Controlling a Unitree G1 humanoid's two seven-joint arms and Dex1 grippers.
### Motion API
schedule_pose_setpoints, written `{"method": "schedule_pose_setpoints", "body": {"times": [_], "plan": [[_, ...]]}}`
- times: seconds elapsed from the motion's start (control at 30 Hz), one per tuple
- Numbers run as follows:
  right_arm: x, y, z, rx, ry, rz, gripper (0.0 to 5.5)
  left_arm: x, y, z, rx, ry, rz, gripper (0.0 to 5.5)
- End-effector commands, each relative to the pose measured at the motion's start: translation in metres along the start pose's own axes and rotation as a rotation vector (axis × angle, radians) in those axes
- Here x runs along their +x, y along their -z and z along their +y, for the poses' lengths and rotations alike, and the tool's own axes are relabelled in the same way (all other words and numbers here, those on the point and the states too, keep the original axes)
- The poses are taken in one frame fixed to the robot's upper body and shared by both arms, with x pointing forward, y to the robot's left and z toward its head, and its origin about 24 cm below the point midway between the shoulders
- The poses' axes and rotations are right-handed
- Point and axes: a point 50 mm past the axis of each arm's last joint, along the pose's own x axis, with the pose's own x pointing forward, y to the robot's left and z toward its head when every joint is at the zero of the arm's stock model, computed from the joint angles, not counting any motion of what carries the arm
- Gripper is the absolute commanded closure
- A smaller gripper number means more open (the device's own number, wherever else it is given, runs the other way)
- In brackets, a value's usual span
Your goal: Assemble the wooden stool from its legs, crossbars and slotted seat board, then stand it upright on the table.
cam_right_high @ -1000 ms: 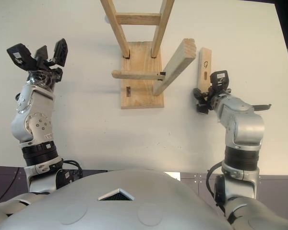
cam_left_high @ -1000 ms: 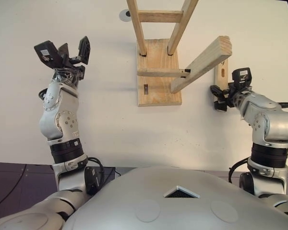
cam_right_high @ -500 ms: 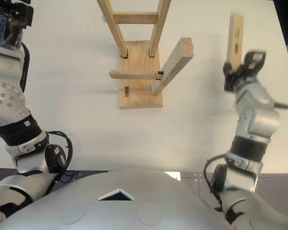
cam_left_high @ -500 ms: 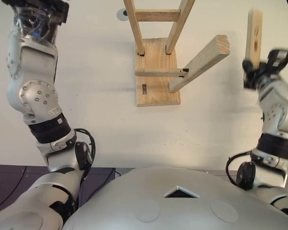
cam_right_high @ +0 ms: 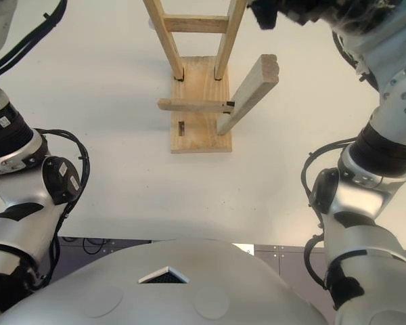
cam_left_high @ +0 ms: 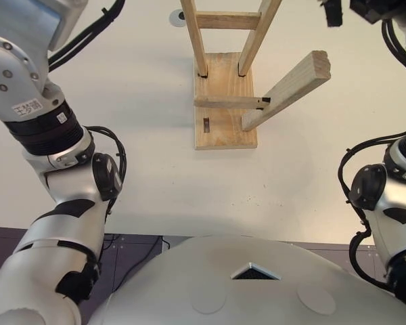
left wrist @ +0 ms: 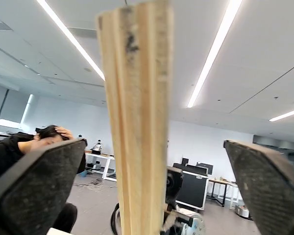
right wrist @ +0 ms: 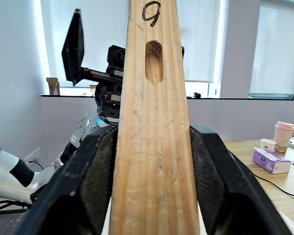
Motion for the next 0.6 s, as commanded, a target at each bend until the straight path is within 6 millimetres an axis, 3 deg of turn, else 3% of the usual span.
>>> {"method": "schedule_pose_setpoints", "body": {"times": [0.03,0.23,0.53,0.6], "plan": [[-0.004,0.002,0.004,0.007,-0.037,0.054,3.42,-0.001,0.002,-0.005,-0.007,0.02,-0.014,1.03],[-0.011,0.013,0.004,0.056,-0.071,0.118,3.42,-0.004,-0.002,-0.008,-0.027,0.048,-0.043,1.96],[-0.013,0.011,0.003,0.094,-0.09,0.103,3.42,-0.003,0.002,-0.008,-0.044,0.054,-0.043,3.28],[-0.012,0.011,0.003,0.093,-0.089,0.105,3.42,-0.003,0.002,-0.009,-0.044,0.056,-0.046,3.33]]}}
